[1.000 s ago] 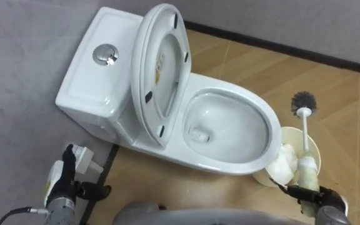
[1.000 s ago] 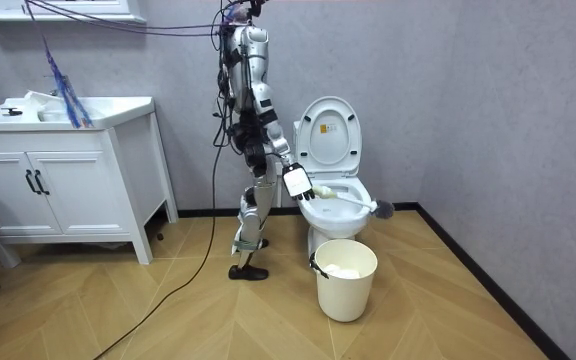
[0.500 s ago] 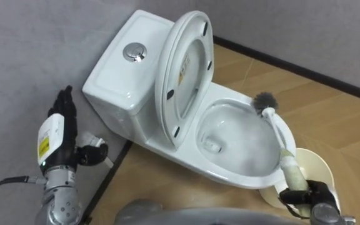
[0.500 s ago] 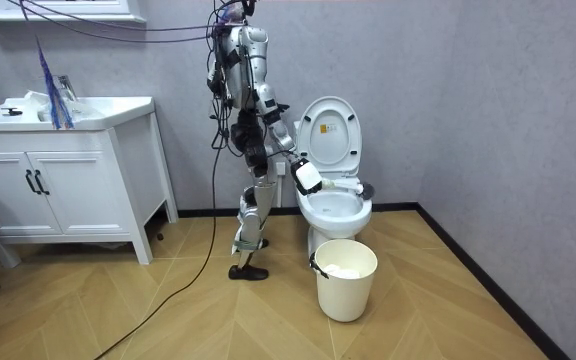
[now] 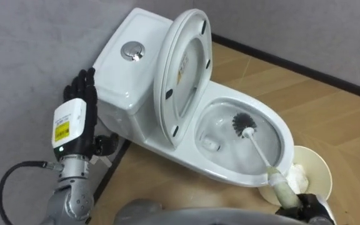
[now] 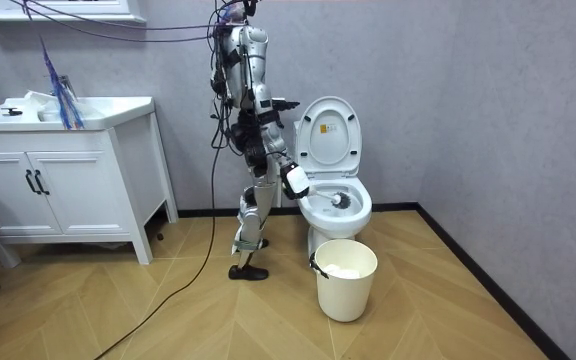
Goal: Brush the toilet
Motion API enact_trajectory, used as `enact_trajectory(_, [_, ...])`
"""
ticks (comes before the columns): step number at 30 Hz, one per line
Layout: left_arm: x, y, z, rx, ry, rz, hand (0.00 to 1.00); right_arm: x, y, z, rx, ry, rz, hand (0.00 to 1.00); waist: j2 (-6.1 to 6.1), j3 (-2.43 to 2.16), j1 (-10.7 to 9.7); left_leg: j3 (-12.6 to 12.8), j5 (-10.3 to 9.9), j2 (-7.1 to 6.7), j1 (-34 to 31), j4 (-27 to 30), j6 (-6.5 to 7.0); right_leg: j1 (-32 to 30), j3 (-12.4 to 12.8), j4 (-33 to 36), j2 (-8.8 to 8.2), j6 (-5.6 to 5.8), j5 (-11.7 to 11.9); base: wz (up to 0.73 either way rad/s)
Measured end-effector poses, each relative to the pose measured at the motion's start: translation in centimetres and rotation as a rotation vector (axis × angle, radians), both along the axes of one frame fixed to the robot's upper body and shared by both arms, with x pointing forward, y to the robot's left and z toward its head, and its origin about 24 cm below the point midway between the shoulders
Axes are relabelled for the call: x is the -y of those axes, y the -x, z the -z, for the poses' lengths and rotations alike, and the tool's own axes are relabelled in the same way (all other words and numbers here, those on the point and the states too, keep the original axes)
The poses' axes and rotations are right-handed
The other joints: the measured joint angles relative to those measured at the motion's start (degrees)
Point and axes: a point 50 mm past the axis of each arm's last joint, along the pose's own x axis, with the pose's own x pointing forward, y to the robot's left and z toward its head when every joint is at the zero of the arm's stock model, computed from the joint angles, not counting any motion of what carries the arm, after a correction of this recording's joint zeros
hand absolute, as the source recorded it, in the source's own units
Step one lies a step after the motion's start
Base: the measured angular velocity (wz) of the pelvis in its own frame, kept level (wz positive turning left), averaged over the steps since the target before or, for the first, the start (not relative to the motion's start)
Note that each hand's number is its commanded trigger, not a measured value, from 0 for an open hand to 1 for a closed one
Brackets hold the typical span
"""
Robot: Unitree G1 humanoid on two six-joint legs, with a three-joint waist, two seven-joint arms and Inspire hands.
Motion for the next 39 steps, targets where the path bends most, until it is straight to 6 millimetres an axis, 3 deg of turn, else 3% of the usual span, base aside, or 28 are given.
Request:
enact_trajectory(6, [0.3, 0.2, 1.1, -0.087, -0.002, 0.026, 0.0, 0.1, 0.1, 0.1, -0.078, 0.052, -0.164, 1.0, 0.4, 0.13, -1.3, 1.1, 0.1, 0.2, 0.4, -1.2, 0.05, -0.7, 1.2, 0.1, -0.05, 0.02, 0.0, -0.1])
enact_trajectory(10, [0.4, 0.3, 1.8, -0.139, -0.003, 0.034, 0.0, 0.1, -0.6, 0.0, -0.11, 0.088, -0.277, 1.0, -0.17, 0.28, -2.4, 1.6, 0.2, 0.36, -0.3, -1.1, 0.1, -2.0, 1.7, 0.3, -0.11, 0.01, 0.0, -0.05])
enact_trajectory(13, [0.2, -0.9, 2.3, -0.168, -0.013, 0.043, 0.0, 0.1, -1.5, -0.2, -0.108, 0.113, -0.346, 1.0, -0.67, 0.56, -2.5, 1.6, 0.2, 0.8, -1.7, -0.3, 0.1, -3.0, 2.0, 0.8, -0.04, 0.0, 0.0, -0.02])
enact_trajectory(18, [0.1, -1.8, 2.8, -0.177, -0.041, 0.075, 0.0, 0.9, -3.5, -0.8, -0.099, 0.199, -0.481, 1.0, -1.11, 0.58, -2.0, 1.7, 0.2, 0.9, -3.9, 0.8, 0.1, -5.1, 1.7, 1.2, 0.03, -0.1, 0.1, 0.01])
enact_trajectory(22, [0.8, -3.5, 2.7, -0.152, -0.036, 0.122, 0.0, 1.9, -5.9, -1.8, -0.088, 0.293, -0.605, 1.0, -0.79, 0.42, 0.1, 1.3, 0.4, 1.03, -7.6, 2.3, 0.17, -8.6, 1.5, 3.3, -0.12, -0.26, 0.2, 0.03])
enact_trajectory(24, [1.0, -4.5, 2.4, -0.131, -0.036, 0.15, 0.0, 2.3, -7.4, -2.3, -0.067, 0.346, -0.667, 1.0, -0.51, 0.61, 0.7, 1.3, 0.6, 0.93, -9.5, 3.6, 0.16, -10.2, 1.3, 4.5, -0.1, -0.32, 0.2, 0.07])
enact_trajectory(27, [0.9, -6.2, 1.7, -0.088, -0.058, 0.184, 0.0, 2.5, -10.3, -3.5, -0.013, 0.445, -0.797, 1.0, -1.05, 1.15, 2.2, 1.3, 1.2, 1.11, -12.4, 4.9, 0.09, -13.8, 1.4, 7.3, -0.33, -0.66, 0.0, 0.0])
enact_trajectory(28, [0.8, -7.0, 1.3, -0.062, -0.062, 0.196, 0.0, 2.6, -12.0, -4.3, 0.017, 0.491, -0.842, 1.0, -1.29, 1.62, 2.5, 1.2, 1.2, 1.18, -14.3, 6.3, 0.09, -15.5, 1.3, 8.6, -0.46, -1.11, -0.2, 0.0])
enact_trajectory(29, [1.1, -7.9, 0.8, -0.03, -0.067, 0.217, 0.0, 2.9, -13.6, -5.3, 0.049, 0.54, -0.882, 1.0, -0.77, 2.06, 3.1, 1.2, 1.2, 1.27, -16.1, 7.5, 0.07, -17.3, 1.3, 10.2, -0.63, -1.34, -0.4, 0.0])
enact_trajectory(30, [1.3, -8.4, 0.6, -0.018, -0.071, 0.231, 0.0, 3.1, -14.1, -5.7, 0.061, 0.563, -0.898, 1.0, -1.13, 2.39, 3.4, 1.2, 1.2, 1.32, -17.0, 7.8, 0.09, -18.2, 1.4, 10.8, -0.7, -1.47, -0.5, 0.0])
enact_trajectory(33, [1.7, -10.3, -0.8, 0.052, -0.112, 0.279, 0.0, 3.4, -17.5, -7.9, 0.131, 0.662, -0.981, 1.0, -1.53, 2.85, 5.1, 1.1, 1.9, 1.73, -21.3, 9.1, 0.15, -23.1, 1.7, 13.7, -1.16, -2.03, -0.4, -0.03])
enact_trajectory(35, [2.0, -11.5, -1.6, 0.095, -0.133, 0.309, 0.0, 3.0, -19.5, -9.3, 0.19, 0.728, -1.033, 1.0, -1.85, 3.49, 5.8, 0.9, 2.7, 1.56, -23.6, 9.7, 0.14, -25.9, 1.6, 15.4, -1.65, -2.31, -0.4, 0.05])
enact_trajectory(39, [2.7, -12.7, -2.8, 0.16, -0.135, 0.338, 0.0, 2.7, -21.4, -10.7, 0.253, 0.802, -1.069, 1.0, -1.75, 3.8, 6.5, 0.9, 3.8, 0.8, -27.6, 10.5, 0.18, -30.8, 1.4, 18.3, -3.05, -2.72, -1.0, 0.07])
